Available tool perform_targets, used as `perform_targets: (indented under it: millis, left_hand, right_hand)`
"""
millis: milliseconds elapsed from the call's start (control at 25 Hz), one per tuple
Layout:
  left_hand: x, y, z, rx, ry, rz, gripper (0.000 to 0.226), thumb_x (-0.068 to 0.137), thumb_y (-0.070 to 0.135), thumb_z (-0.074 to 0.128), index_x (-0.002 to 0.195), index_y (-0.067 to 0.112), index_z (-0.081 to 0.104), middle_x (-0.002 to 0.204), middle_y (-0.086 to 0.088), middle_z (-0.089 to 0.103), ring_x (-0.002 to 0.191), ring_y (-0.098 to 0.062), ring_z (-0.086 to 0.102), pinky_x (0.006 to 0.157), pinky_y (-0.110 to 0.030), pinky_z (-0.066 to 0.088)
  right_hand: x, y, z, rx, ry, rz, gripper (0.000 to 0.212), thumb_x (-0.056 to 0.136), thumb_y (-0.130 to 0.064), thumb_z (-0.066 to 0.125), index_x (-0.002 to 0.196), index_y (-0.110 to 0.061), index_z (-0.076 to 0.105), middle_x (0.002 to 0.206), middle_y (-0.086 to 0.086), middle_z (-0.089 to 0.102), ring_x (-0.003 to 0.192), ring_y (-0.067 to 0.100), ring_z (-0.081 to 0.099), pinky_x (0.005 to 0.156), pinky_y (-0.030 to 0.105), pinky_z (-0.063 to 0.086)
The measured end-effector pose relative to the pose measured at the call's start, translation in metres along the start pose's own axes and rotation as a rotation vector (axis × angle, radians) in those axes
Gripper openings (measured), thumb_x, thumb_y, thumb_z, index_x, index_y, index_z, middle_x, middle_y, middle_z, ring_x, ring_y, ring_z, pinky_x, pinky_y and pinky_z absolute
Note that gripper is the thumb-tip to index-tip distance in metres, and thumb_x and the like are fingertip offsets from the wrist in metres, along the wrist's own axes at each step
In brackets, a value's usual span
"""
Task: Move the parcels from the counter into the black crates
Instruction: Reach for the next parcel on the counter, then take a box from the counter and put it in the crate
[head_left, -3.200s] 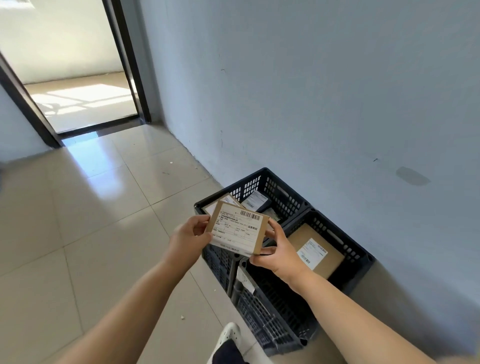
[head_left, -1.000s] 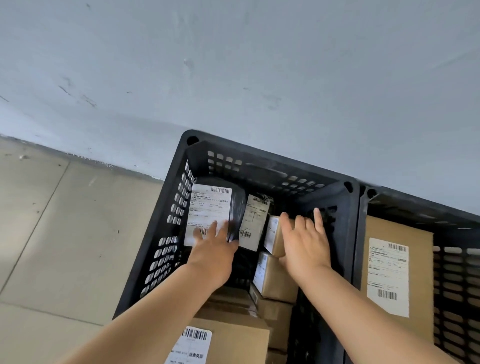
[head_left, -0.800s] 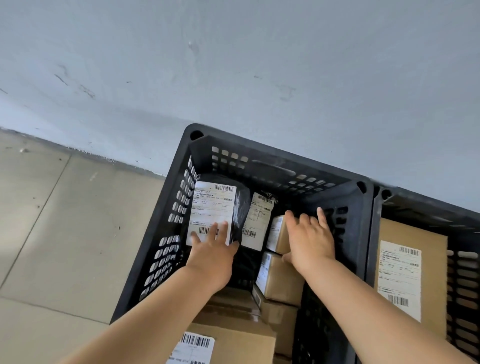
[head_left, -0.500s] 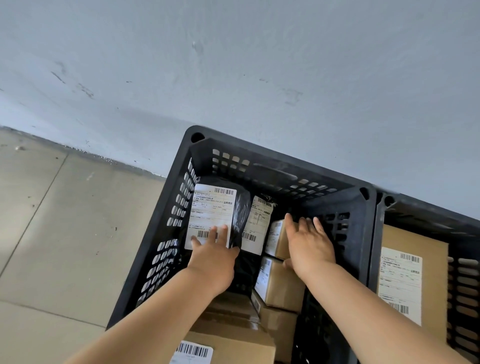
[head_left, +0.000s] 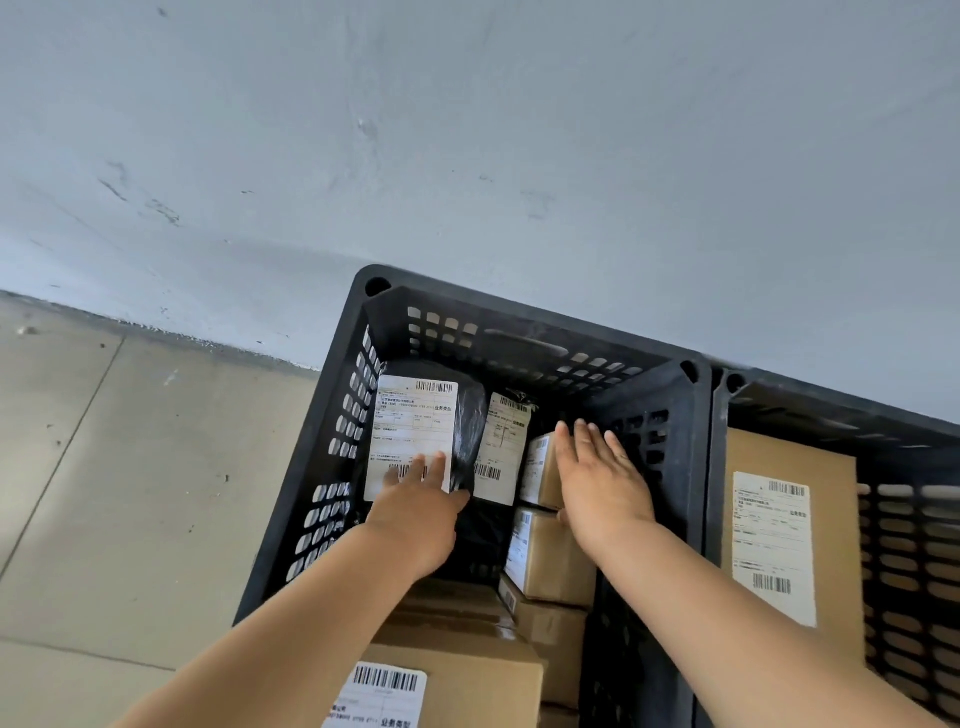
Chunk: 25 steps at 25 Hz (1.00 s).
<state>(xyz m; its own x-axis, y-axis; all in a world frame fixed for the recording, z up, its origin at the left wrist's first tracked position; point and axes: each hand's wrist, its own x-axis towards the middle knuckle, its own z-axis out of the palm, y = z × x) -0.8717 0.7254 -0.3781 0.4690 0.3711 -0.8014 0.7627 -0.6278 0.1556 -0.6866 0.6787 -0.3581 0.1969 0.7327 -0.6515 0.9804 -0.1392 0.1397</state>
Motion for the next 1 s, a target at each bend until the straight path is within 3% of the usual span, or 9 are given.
perform_targets:
  millis: [160,360,560,720,1000]
  left_hand:
    - [-0.037,0.002,-0.020,-0.115,0.084,0.040,0.058,0.100,0.028,0.041,0.152,0.025,0.018,0.160,-0.012,0.005,0.147,-0.029,0.007,0.118,-0.043,0.019]
    - [-0.105,0.012,-0.067,-0.246,0.160,0.074,0.053,0.099,0.027,0.040,0.150,0.026,0.024,0.154,-0.005,0.030,0.138,-0.027,0.032,0.107,-0.041,0.037]
    - [-0.174,0.027,-0.107,-0.267,0.266,0.116,0.042,0.099,0.026,0.038,0.140,0.026,0.039,0.136,-0.001,0.050,0.121,-0.024,0.050,0.095,-0.040,0.046]
    - [-0.222,0.054,-0.143,-0.273,0.361,0.219,0.043,0.099,0.028,0.037,0.141,0.033,0.041,0.138,0.004,0.051,0.121,-0.019,0.051,0.093,-0.034,0.045]
    - [-0.282,0.138,-0.182,-0.230,0.400,0.399,0.042,0.100,0.028,0.040,0.141,0.028,0.043,0.137,0.005,0.052,0.117,-0.014,0.054,0.094,-0.029,0.044]
  right_hand:
    - [-0.044,-0.003,-0.022,0.058,0.130,-0.090,0.078,0.089,0.002,0.052,0.152,-0.006,0.008,0.160,0.015,0.008,0.149,0.026,0.006,0.121,0.035,-0.003]
    - [-0.116,0.016,-0.065,0.105,0.226,-0.123,0.049,0.095,-0.016,0.049,0.143,-0.014,0.037,0.156,0.009,0.024,0.147,0.023,0.015,0.118,0.032,-0.003]
    - [-0.194,0.037,-0.097,0.173,0.193,-0.010,0.047,0.099,-0.027,0.042,0.144,-0.020,0.037,0.155,0.003,0.029,0.142,0.023,0.024,0.118,0.035,0.012]
    - [-0.258,0.051,-0.119,0.272,0.225,0.029,0.050,0.099,-0.028,0.043,0.147,-0.023,0.033,0.156,0.000,0.029,0.142,0.020,0.027,0.118,0.034,0.015]
    - [-0.358,0.084,-0.137,0.431,0.360,0.152,0.048,0.096,-0.024,0.044,0.144,-0.022,0.039,0.149,-0.003,0.039,0.134,0.019,0.037,0.114,0.033,0.023]
